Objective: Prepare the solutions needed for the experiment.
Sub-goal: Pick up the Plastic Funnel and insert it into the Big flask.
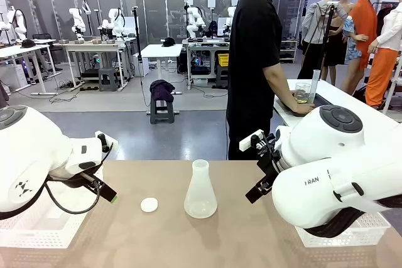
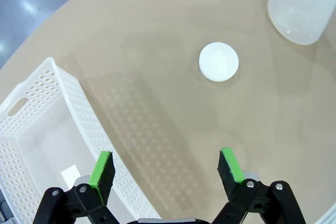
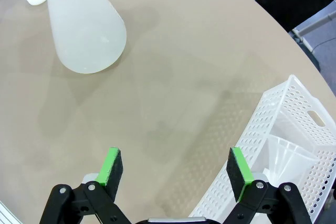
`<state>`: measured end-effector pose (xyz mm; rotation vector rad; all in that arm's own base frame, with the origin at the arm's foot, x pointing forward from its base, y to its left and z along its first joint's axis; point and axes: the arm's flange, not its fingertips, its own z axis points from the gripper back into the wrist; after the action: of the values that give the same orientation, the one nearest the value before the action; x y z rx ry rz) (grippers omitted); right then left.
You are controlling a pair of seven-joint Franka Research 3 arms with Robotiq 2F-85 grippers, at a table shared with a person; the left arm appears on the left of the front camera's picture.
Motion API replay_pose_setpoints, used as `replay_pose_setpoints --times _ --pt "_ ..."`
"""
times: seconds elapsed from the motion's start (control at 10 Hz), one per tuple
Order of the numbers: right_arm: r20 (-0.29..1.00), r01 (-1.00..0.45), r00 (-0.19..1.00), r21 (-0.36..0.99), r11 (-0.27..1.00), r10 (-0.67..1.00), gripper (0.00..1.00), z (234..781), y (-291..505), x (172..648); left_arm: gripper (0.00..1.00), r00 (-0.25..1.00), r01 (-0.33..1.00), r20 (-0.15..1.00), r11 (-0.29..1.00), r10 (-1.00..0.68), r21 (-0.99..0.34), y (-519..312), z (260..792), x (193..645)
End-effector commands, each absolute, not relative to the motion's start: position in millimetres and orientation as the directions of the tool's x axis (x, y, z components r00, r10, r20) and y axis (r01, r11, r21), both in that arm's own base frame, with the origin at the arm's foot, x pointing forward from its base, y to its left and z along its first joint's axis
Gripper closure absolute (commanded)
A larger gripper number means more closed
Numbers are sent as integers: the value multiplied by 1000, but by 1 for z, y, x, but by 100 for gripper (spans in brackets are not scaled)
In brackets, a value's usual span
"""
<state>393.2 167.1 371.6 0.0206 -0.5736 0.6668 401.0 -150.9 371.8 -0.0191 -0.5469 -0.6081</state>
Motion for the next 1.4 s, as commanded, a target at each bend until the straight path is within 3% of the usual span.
replay_pose_setpoints --times 0.0,1.0,1.3 --pt "510 -588 639 -159 793 576 0 372 167 393 0 685 546 494 826 -536 139 -150 372 401" --pt "509 -590 637 -161 791 579 0 372 167 393 0 679 531 509 833 -528 155 -150 375 401" --pt "531 -541 627 -230 809 570 0 405 171 379 0 659 502 572 852 -488 149 -140 397 396"
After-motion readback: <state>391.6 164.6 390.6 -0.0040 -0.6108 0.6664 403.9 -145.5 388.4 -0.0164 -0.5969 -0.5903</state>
